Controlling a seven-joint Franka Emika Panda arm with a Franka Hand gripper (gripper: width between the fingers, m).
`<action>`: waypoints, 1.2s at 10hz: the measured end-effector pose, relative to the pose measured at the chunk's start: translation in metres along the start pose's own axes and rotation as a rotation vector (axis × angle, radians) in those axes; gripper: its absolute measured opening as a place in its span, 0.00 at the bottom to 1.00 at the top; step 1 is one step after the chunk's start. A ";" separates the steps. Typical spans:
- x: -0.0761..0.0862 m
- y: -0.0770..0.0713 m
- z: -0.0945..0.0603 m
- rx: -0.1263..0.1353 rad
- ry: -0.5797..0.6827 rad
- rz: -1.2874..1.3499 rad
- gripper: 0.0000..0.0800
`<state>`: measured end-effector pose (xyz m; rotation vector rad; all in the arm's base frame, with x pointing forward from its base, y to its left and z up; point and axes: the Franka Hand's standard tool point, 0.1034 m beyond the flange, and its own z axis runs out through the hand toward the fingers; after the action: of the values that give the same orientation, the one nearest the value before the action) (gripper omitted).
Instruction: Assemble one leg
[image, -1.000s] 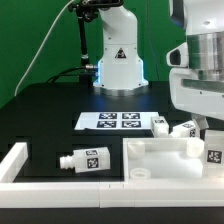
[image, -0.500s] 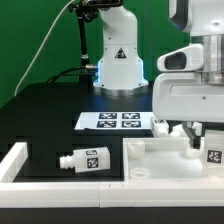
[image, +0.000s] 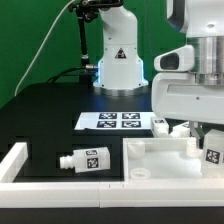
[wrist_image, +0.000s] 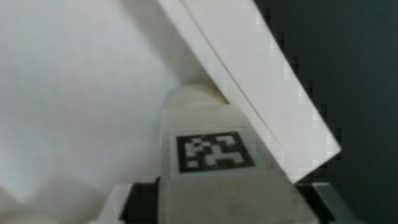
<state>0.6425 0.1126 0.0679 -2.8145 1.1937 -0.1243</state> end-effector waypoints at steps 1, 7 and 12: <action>-0.001 0.001 0.001 0.001 -0.009 0.163 0.36; 0.000 0.001 0.001 0.036 -0.113 0.948 0.36; -0.001 0.001 0.001 0.025 -0.112 1.143 0.36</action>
Offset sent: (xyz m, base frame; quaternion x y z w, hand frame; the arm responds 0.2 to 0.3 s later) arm 0.0029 0.0153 -0.0062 0.0318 -0.0871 0.4456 0.8904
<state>0.6413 0.1126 0.0663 -1.6751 2.4450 0.0955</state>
